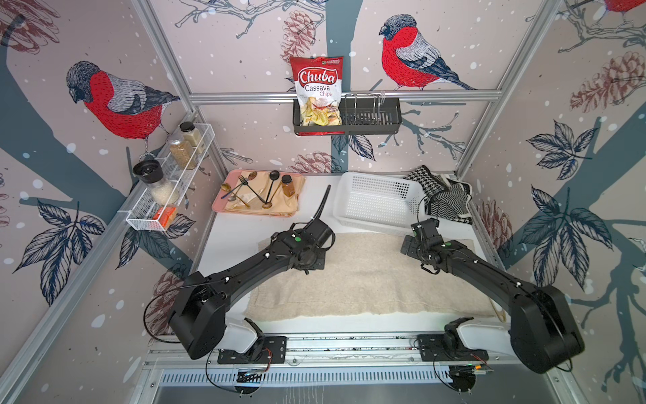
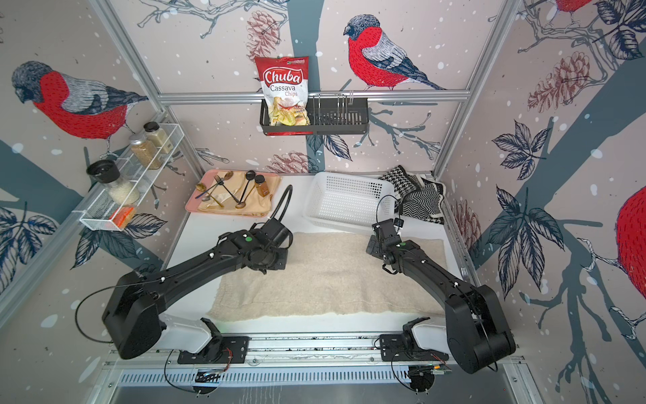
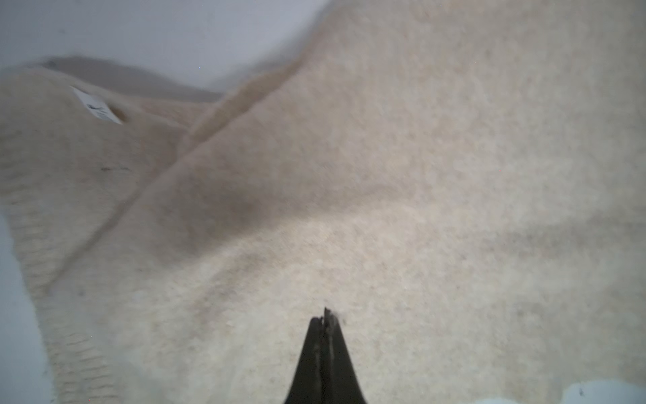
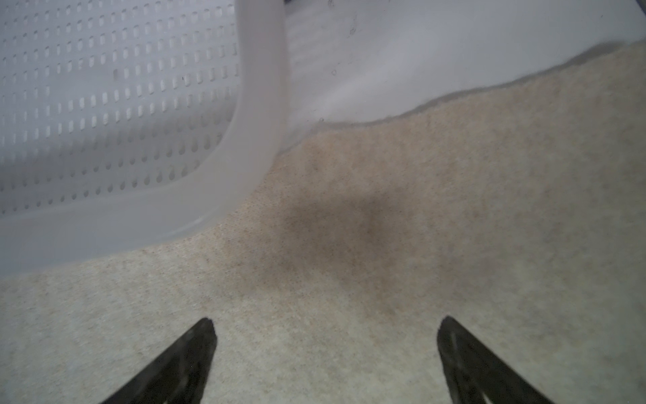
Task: Roll up the scarf and place it into the basket
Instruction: Flatten out the scarf at the center of the board.
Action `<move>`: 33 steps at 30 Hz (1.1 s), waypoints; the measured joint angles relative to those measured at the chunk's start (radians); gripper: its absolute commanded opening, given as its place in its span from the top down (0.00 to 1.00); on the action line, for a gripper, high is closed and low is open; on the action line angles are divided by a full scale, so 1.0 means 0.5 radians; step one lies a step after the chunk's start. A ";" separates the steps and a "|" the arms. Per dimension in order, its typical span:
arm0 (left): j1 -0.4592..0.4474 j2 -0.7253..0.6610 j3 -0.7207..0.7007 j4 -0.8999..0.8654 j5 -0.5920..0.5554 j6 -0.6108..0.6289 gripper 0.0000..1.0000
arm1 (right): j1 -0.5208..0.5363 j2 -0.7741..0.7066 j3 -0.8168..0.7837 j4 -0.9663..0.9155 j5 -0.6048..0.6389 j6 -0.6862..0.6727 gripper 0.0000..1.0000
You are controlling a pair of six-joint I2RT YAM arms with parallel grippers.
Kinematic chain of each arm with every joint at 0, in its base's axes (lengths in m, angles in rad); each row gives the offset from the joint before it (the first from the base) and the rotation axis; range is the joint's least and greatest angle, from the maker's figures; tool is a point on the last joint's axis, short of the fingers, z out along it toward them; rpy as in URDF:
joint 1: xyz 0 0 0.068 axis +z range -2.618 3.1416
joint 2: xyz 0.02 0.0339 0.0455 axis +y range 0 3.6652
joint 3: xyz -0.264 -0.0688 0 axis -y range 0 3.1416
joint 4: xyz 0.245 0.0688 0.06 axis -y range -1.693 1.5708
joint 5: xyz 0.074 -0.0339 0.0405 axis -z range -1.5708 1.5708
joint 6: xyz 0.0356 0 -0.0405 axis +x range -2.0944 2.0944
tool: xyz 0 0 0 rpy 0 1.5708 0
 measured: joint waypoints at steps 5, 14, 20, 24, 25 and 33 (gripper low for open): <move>0.015 -0.016 -0.112 -0.061 -0.047 -0.169 0.04 | 0.004 0.013 0.009 0.013 -0.013 -0.001 0.00; 0.777 0.176 -0.016 0.130 -0.126 0.140 0.04 | 0.011 -0.044 -0.011 0.021 -0.026 -0.001 0.00; 0.809 0.418 0.023 0.242 0.082 0.352 1.00 | -0.002 -0.053 -0.029 0.024 -0.027 -0.001 0.00; 0.622 0.275 0.028 0.211 0.179 0.399 1.00 | -0.013 -0.049 -0.037 0.034 -0.028 -0.002 0.00; 0.565 0.229 0.033 0.184 0.176 0.411 1.00 | -0.015 -0.043 -0.037 0.038 -0.027 -0.002 0.00; 0.468 0.003 -0.003 0.030 0.105 0.353 0.03 | -0.017 0.002 -0.013 0.047 -0.042 -0.008 0.00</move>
